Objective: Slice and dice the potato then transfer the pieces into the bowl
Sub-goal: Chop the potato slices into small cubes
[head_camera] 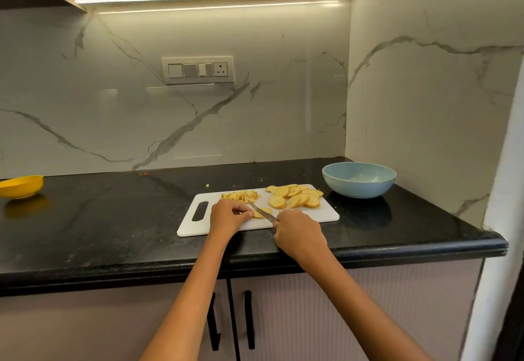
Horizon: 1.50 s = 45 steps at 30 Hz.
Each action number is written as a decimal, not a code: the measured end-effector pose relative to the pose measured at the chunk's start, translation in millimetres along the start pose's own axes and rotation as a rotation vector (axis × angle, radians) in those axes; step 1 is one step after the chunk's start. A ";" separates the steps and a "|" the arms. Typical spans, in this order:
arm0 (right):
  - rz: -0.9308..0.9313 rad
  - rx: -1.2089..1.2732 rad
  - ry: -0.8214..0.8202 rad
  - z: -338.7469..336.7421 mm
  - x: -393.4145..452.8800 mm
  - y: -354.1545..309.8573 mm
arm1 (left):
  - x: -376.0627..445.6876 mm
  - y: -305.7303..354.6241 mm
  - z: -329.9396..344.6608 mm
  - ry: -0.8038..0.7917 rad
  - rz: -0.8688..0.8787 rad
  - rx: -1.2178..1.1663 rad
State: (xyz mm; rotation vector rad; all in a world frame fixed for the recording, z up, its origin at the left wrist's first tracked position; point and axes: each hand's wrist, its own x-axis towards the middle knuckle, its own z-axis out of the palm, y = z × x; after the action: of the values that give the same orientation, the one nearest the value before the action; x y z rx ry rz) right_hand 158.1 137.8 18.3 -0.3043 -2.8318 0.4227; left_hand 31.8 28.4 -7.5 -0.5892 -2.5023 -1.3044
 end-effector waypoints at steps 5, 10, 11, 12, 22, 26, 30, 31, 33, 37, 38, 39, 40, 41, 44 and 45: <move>-0.021 -0.036 0.006 0.4 0.2 0.0 | 0.2 1.2 -0.7 -0.015 0.008 0.020; -0.050 -0.108 0.041 4.6 6.2 -6.7 | 0.5 -0.2 -3.2 -0.059 0.060 0.046; -0.059 -0.113 0.037 4.8 8.4 -8.4 | -0.2 -0.2 -3.4 -0.057 0.070 0.054; -0.067 -0.120 0.033 4.4 10.0 -9.9 | -0.9 0.0 -3.4 -0.050 0.076 0.061; -0.150 -0.251 0.043 5.1 0.1 -3.0 | -0.7 -0.6 -1.0 -0.020 0.105 0.071; -0.022 0.006 0.063 8.0 11.2 12.9 | -0.6 -2.4 -0.8 -0.027 0.126 0.089; 0.084 0.215 0.180 9.0 19.2 29.3 | 3.8 -1.0 -1.0 -0.054 0.156 0.124; 0.085 0.252 0.214 8.8 22.1 31.5 | 6.7 1.8 -1.9 -0.104 0.179 0.149; 0.083 0.298 0.268 8.8 28.5 34.8 | 13.3 10.1 -3.0 -0.299 0.228 0.206; 0.093 0.295 0.283 10.8 36.5 35.7 | 24.8 25.7 -4.5 -0.593 0.296 0.436; 0.088 0.293 0.281 11.2 37.0 35.4 | 26.6 27.7 -5.5 -0.615 0.299 0.459; 0.082 0.292 0.280 11.6 37.2 35.4 | 27.8 29.0 -6.8 -0.625 0.298 0.469; 0.076 0.290 0.281 11.5 37.4 35.7 | 28.5 30.3 -8.0 -0.626 0.298 0.475; 0.070 0.287 0.281 11.3 37.3 35.8 | 29.0 30.7 -9.1 -0.622 0.300 0.483; 0.066 0.258 0.259 9.8 35.6 34.4 | 29.5 30.3 -10.5 -0.620 0.278 0.523; 0.066 0.236 0.240 9.3 34.7 33.5 | 29.8 29.3 -11.0 -0.621 0.265 0.540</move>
State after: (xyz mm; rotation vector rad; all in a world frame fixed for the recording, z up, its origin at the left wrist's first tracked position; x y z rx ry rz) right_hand 128.2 175.1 7.1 -0.3738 -2.5139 0.6788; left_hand 19.5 41.4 31.8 -1.2684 -2.9228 -0.3348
